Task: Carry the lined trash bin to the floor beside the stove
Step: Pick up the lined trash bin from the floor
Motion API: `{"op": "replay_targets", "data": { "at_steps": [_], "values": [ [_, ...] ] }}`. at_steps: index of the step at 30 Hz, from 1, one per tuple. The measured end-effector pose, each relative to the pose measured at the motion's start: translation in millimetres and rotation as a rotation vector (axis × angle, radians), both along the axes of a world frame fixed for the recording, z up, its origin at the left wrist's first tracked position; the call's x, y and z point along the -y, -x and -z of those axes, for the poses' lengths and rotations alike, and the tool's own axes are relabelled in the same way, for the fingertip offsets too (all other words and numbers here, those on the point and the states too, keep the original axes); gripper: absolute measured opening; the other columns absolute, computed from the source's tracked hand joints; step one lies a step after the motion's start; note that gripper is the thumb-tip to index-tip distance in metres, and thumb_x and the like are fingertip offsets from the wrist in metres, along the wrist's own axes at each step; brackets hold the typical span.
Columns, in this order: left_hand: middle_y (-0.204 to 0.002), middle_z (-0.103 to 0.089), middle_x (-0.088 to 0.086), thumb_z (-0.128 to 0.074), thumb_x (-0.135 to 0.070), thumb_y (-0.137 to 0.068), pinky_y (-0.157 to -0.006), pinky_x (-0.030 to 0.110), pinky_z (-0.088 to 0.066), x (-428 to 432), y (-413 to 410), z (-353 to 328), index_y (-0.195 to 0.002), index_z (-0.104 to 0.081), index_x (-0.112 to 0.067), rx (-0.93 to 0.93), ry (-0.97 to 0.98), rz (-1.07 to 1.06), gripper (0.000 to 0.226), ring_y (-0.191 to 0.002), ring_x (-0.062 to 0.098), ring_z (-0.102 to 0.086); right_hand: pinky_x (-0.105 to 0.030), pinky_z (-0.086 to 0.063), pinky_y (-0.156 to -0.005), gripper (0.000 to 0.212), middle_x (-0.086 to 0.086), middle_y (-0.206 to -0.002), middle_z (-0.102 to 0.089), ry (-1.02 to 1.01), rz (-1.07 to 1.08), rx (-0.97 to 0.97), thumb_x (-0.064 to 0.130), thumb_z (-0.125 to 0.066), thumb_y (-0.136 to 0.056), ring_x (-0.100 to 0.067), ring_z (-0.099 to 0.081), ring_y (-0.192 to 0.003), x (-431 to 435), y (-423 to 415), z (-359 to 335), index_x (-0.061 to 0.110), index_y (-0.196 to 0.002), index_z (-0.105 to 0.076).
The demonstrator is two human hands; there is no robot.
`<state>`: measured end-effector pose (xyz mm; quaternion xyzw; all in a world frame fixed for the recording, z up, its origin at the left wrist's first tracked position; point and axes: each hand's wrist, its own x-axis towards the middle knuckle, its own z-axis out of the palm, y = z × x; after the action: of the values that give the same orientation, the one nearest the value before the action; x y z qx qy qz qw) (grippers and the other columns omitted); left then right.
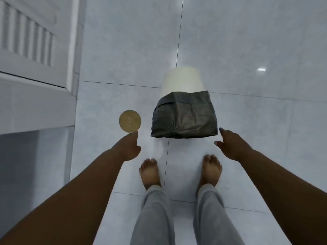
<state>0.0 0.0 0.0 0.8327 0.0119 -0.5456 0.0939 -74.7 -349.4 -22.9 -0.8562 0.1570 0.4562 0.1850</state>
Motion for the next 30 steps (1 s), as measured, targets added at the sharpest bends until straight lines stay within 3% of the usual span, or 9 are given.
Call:
{"op": "replay_targets", "data": {
  "at_steps": [3, 5, 9, 12, 14, 19, 23, 26, 30],
  "values": [
    [-0.166, -0.014, 0.011, -0.044, -0.027, -0.102, -0.120, 0.036, -0.017, 15.4, 3.0, 29.2, -0.158, -0.011, -0.008, -0.019, 0.043, -0.027, 0.067, -0.153, 0.027, -0.017, -0.037, -0.043, -0.093, 0.045, -0.021, -0.135, -0.059, -0.012, 0.065, 0.091, 0.023, -0.049, -0.100, -0.037, -0.056, -0.122, -1.3, 3.6, 28.5, 0.008, -0.142, -0.046],
    [-0.163, -0.026, 0.013, -0.037, -0.031, -0.104, -0.115, 0.034, -0.025, 30.9, 3.4, 38.3, -0.156, -0.021, -0.008, -0.022, 0.098, -0.069, 0.058, -0.148, 0.030, -0.028, -0.033, -0.043, -0.079, 0.036, -0.021, -0.122, -0.067, -0.009, 0.114, 0.157, 0.021, -0.047, -0.101, -0.039, -0.062, -0.109, -3.4, 5.7, 37.1, 0.006, -0.133, -0.055],
    [-0.126, -0.065, 0.020, -0.029, -0.030, -0.106, -0.083, 0.028, -0.037, 43.0, 9.1, 30.6, -0.127, -0.057, -0.002, 0.149, 0.177, -0.108, 0.045, -0.114, 0.035, -0.060, -0.031, -0.032, -0.063, 0.025, -0.020, -0.094, -0.069, 0.066, 0.184, 0.425, 0.017, -0.044, -0.101, -0.035, -0.058, -0.075, -4.4, 8.3, 24.6, 0.001, -0.107, -0.062],
    [-0.089, -0.066, 0.012, -0.032, -0.032, -0.104, -0.062, 0.029, -0.035, 41.5, 8.8, 8.3, -0.096, -0.061, -0.005, 0.352, 0.196, -0.211, 0.041, -0.085, 0.032, -0.062, -0.029, -0.025, -0.051, 0.024, -0.012, -0.081, -0.058, 0.085, 0.226, 0.598, 0.023, -0.041, -0.101, -0.023, -0.043, -0.063, -5.8, -5.6, -5.6, 0.007, -0.090, -0.056],
    [-0.077, -0.060, 0.007, -0.031, -0.035, -0.104, -0.054, 0.029, -0.034, 43.3, 0.5, -10.4, -0.085, -0.055, -0.009, 0.460, 0.176, -0.276, 0.040, -0.072, 0.027, -0.057, -0.029, -0.025, -0.050, 0.031, -0.006, -0.076, -0.052, 0.100, 0.202, 0.675, 0.031, -0.038, -0.103, -0.022, -0.043, -0.060, -6.3, -21.9, -26.4, 0.011, -0.084, -0.051],
    [-0.079, -0.059, 0.006, -0.031, -0.034, -0.104, -0.063, 0.031, -0.038, 52.0, -26.3, -31.8, -0.096, -0.059, -0.003, 0.517, 0.156, -0.336, 0.043, -0.071, 0.026, -0.054, -0.033, -0.034, -0.056, 0.035, -0.003, -0.071, -0.048, 0.187, 0.064, 0.685, 0.040, -0.031, -0.102, -0.029, -0.050, -0.060, -1.4, -71.0, -47.4, 0.017, -0.078, -0.042],
    [-0.078, -0.054, 0.001, -0.041, -0.023, -0.102, -0.065, 0.031, -0.033, 57.5, -43.4, -26.8, -0.093, -0.053, -0.003, 0.522, 0.147, -0.356, 0.025, -0.077, 0.028, -0.051, -0.037, -0.037, -0.060, 0.041, -0.008, -0.073, -0.052, 0.219, 0.031, 0.632, 0.040, -0.032, -0.102, -0.037, -0.058, -0.070, 7.2, -106.5, -41.6, 0.010, -0.085, -0.054],
    [-0.103, -0.067, 0.022, -0.047, -0.019, -0.099, -0.071, 0.031, -0.034, 59.9, -60.8, -17.7, -0.108, -0.058, 0.004, 0.529, 0.117, -0.351, 0.027, -0.096, 0.040, -0.061, -0.037, -0.036, -0.062, 0.045, -0.013, -0.078, -0.055, 0.219, 0.055, 0.608, 0.041, -0.035, -0.102, -0.038, -0.059, -0.077, 12.8, -130.2, -33.3, 0.005, -0.090, -0.058],
    [-0.121, -0.067, 0.016, -0.047, -0.014, -0.097, -0.082, 0.030, -0.038, 64.0, -82.9, -12.2, -0.125, -0.061, -0.007, 0.526, 0.104, -0.448, 0.032, -0.112, 0.034, -0.060, -0.037, -0.041, -0.070, 0.040, -0.022, -0.093, -0.066, 0.117, 0.133, 0.584, 0.034, -0.044, -0.100, -0.041, -0.061, -0.090, 24.3, -151.4, -18.7, 0.000, -0.097, -0.064]
  ]
}}
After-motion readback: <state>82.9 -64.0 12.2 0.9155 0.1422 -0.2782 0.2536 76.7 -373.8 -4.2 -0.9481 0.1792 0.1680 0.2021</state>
